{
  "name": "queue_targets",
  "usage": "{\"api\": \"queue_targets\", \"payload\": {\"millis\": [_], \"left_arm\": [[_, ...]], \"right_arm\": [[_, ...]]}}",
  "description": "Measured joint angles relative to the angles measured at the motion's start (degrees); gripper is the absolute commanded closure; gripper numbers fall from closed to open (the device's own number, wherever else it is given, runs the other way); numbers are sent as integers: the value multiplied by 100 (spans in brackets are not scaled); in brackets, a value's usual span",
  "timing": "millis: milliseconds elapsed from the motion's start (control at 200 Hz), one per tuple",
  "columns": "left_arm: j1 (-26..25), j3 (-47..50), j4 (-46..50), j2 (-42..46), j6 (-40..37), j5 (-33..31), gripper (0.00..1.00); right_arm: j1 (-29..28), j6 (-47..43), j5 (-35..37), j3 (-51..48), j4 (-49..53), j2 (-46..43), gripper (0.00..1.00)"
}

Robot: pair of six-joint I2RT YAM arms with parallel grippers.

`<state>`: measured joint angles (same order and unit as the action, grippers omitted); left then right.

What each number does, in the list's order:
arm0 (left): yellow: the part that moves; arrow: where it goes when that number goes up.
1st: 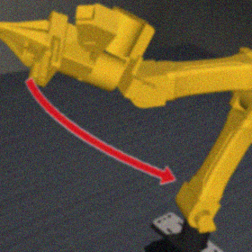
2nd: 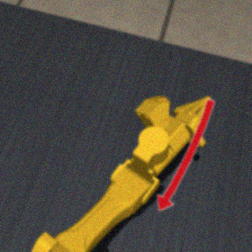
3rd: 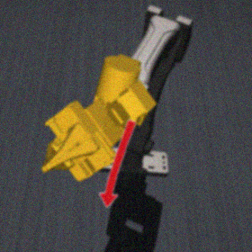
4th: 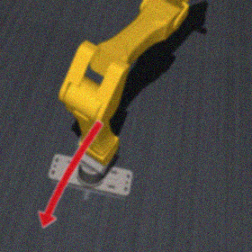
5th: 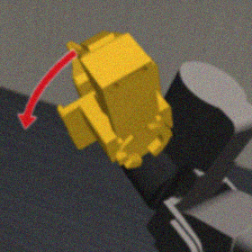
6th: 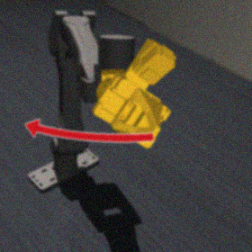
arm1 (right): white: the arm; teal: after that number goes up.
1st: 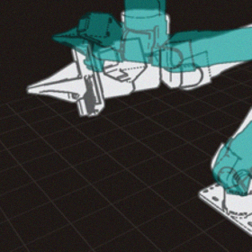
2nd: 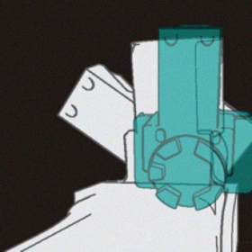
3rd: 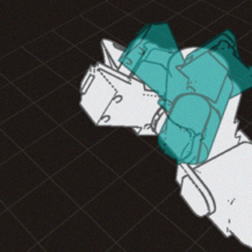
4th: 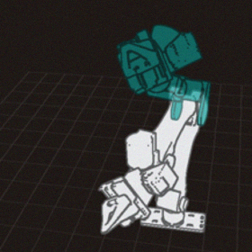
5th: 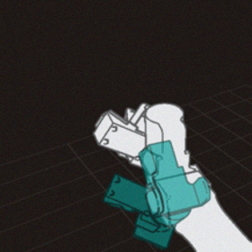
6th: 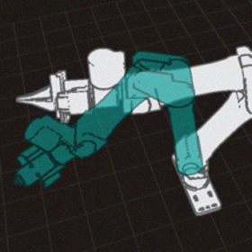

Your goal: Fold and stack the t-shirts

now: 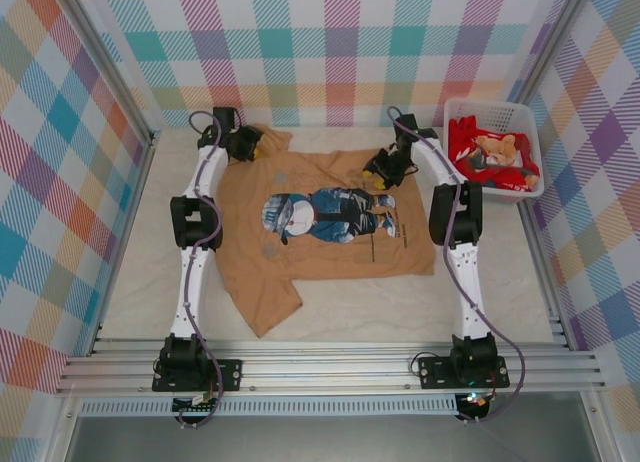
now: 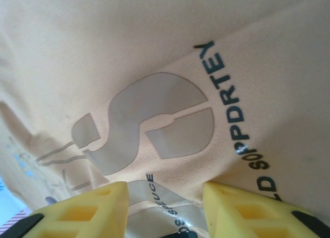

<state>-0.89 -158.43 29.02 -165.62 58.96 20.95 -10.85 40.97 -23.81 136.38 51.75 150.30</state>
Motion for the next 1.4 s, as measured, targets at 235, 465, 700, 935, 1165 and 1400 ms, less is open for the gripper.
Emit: {"api": "queue_targets", "payload": {"millis": [235, 465, 700, 935, 1165, 1400], "left_arm": [[-7, -46, -55, 107, -181, -321, 37], [-350, 1738, 1521, 2632, -855, -1499, 37], [-1043, 6972, 1814, 7508, -844, -1856, 49], [-1434, 11123, 2900, 9626, -640, -949, 58], [-2328, 12507, 2638, 10579, -144, -44, 59], [-2465, 12981, 2033, 10622, 243, -9, 60]], "right_arm": [[-11, -74, 7, -581, -409, -424, 49], [-11, -55, 774, -2973, -1246, -3077, 52], [-48, 280, 1320, -5449, -1670, -5934, 59], [-66, 343, 1252, -7123, -713, -7012, 60], [-125, 173, 949, -7984, -109, -7597, 61], [-125, -9, 525, -8170, -103, -7646, 60]]}}
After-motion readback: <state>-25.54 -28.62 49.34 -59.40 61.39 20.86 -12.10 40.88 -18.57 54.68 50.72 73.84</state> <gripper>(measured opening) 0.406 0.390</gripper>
